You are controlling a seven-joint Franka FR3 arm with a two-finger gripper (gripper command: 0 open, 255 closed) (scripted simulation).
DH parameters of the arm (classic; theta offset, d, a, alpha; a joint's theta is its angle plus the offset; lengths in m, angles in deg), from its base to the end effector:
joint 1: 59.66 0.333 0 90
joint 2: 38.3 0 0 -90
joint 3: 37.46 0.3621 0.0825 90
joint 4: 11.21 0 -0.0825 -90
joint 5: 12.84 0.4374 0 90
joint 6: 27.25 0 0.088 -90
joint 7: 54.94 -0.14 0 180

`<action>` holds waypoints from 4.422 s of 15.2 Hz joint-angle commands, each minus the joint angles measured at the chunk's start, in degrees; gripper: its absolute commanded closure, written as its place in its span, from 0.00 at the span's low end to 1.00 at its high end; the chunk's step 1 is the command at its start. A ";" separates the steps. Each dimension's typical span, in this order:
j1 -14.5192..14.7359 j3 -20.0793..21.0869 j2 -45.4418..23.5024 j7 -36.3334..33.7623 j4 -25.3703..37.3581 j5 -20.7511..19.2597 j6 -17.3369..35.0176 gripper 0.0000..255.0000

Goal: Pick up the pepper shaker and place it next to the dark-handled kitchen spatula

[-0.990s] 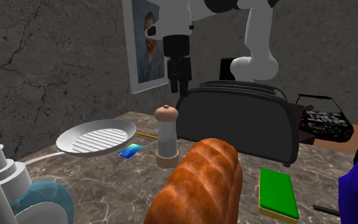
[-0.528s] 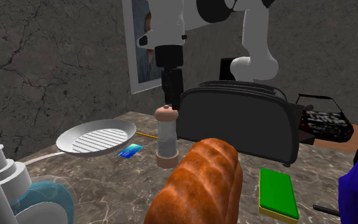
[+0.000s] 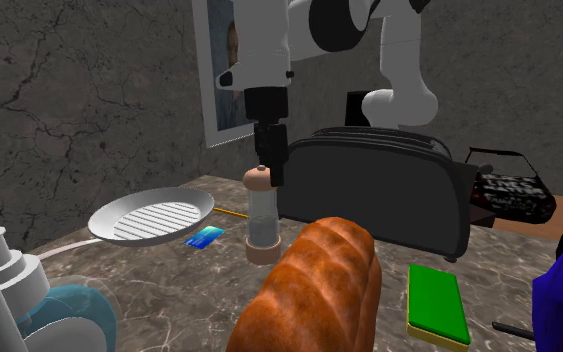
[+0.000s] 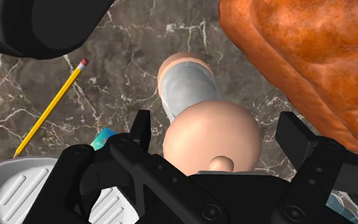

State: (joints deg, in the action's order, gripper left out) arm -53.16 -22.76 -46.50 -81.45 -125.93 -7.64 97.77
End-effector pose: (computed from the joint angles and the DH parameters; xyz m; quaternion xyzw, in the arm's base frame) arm 0.5942 0.2333 0.3778 -0.9956 0.0731 0.0040 0.0591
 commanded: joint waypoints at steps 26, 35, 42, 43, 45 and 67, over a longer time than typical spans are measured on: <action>-0.26 -0.01 3.40 -0.38 6.04 0.48 -9.35 1.00; -0.37 -0.06 4.60 -0.85 11.56 0.55 -16.01 1.00; -0.41 -0.08 4.83 -1.33 16.66 0.46 -21.32 1.00; -0.41 -0.08 4.81 -1.40 17.46 0.43 -22.09 1.00; -0.41 -0.08 4.73 -1.57 19.10 0.38 -23.64 1.00; 1.78 1.80 7.10 -6.93 29.86 0.64 -36.20 1.00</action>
State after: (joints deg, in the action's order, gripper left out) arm -51.83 -21.39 -41.24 -87.46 -93.52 -7.41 60.69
